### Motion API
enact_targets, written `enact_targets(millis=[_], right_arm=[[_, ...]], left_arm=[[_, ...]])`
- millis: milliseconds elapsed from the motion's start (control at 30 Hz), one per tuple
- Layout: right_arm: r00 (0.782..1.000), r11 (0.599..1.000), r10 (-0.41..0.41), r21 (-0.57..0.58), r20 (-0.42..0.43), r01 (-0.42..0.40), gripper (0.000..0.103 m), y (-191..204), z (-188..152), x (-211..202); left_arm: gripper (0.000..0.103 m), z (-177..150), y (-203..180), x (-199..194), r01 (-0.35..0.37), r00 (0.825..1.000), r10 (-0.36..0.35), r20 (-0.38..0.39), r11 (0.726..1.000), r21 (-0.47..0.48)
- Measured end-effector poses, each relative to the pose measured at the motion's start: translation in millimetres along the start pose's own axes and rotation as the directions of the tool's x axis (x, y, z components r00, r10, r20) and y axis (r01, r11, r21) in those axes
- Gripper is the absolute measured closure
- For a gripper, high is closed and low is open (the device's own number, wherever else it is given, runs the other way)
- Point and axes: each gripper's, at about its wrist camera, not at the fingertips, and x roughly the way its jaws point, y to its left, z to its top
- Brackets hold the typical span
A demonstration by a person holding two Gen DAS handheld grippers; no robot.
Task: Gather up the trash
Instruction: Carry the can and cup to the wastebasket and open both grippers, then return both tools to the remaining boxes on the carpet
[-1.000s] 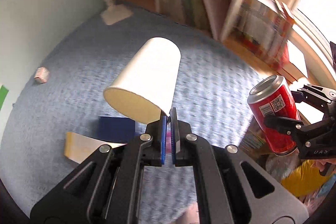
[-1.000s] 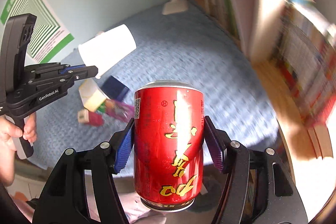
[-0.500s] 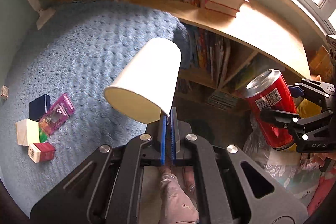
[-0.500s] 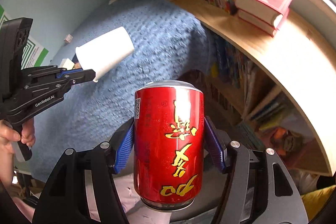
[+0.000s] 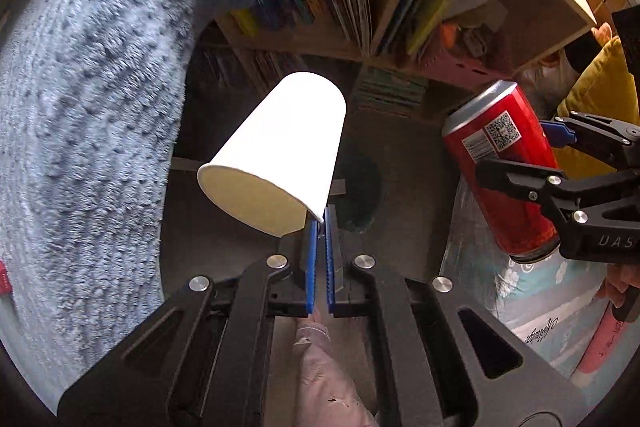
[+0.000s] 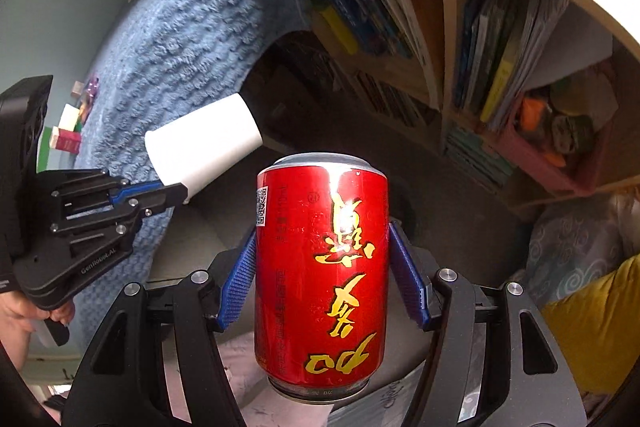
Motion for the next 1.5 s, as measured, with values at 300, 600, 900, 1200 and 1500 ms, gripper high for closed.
enact_targets(millis=[300, 600, 900, 1200, 1500], right_arm=[[0.998, 0.994, 0.037, 0.103, -0.058, -0.031, 0.039, -26.1, -9.2, 57.1], [0.993, 0.982, 0.081, 0.177, -0.081, -0.065, 0.026, -44.7, -1.8, 100.7], [0.995, 0.982, 0.065, 0.181, -0.071, -0.051, 0.021, -48.9, 1.7, 93.9], [0.995, 0.996, 0.082, 0.037, -0.053, -0.080, 0.021, -2.9, -3.2, 46.1], [0.987, 0.949, 0.161, -0.272, -0.024, -0.162, 0.021, 110.3, 30.6, -13.4]], left_arm=[[0.101, -4.5, -1.4, 61.9, 0.054, 0.993, -0.054, -0.101, 0.999, -0.003], [0.075, -3.7, 10.1, 104.1, 0.095, 0.980, -0.109, -0.165, 0.991, -0.094], [0.049, -3.2, 21.2, 94.6, 0.080, 0.985, -0.097, -0.143, 0.989, -0.124], [0.040, -30.5, 37.2, 15.2, 0.065, 0.997, -0.071, -0.043, 0.990, -0.124], [0.034, -80.9, 111.5, -97.1, -0.020, 0.994, 0.046, 0.097, 0.967, -0.253]])
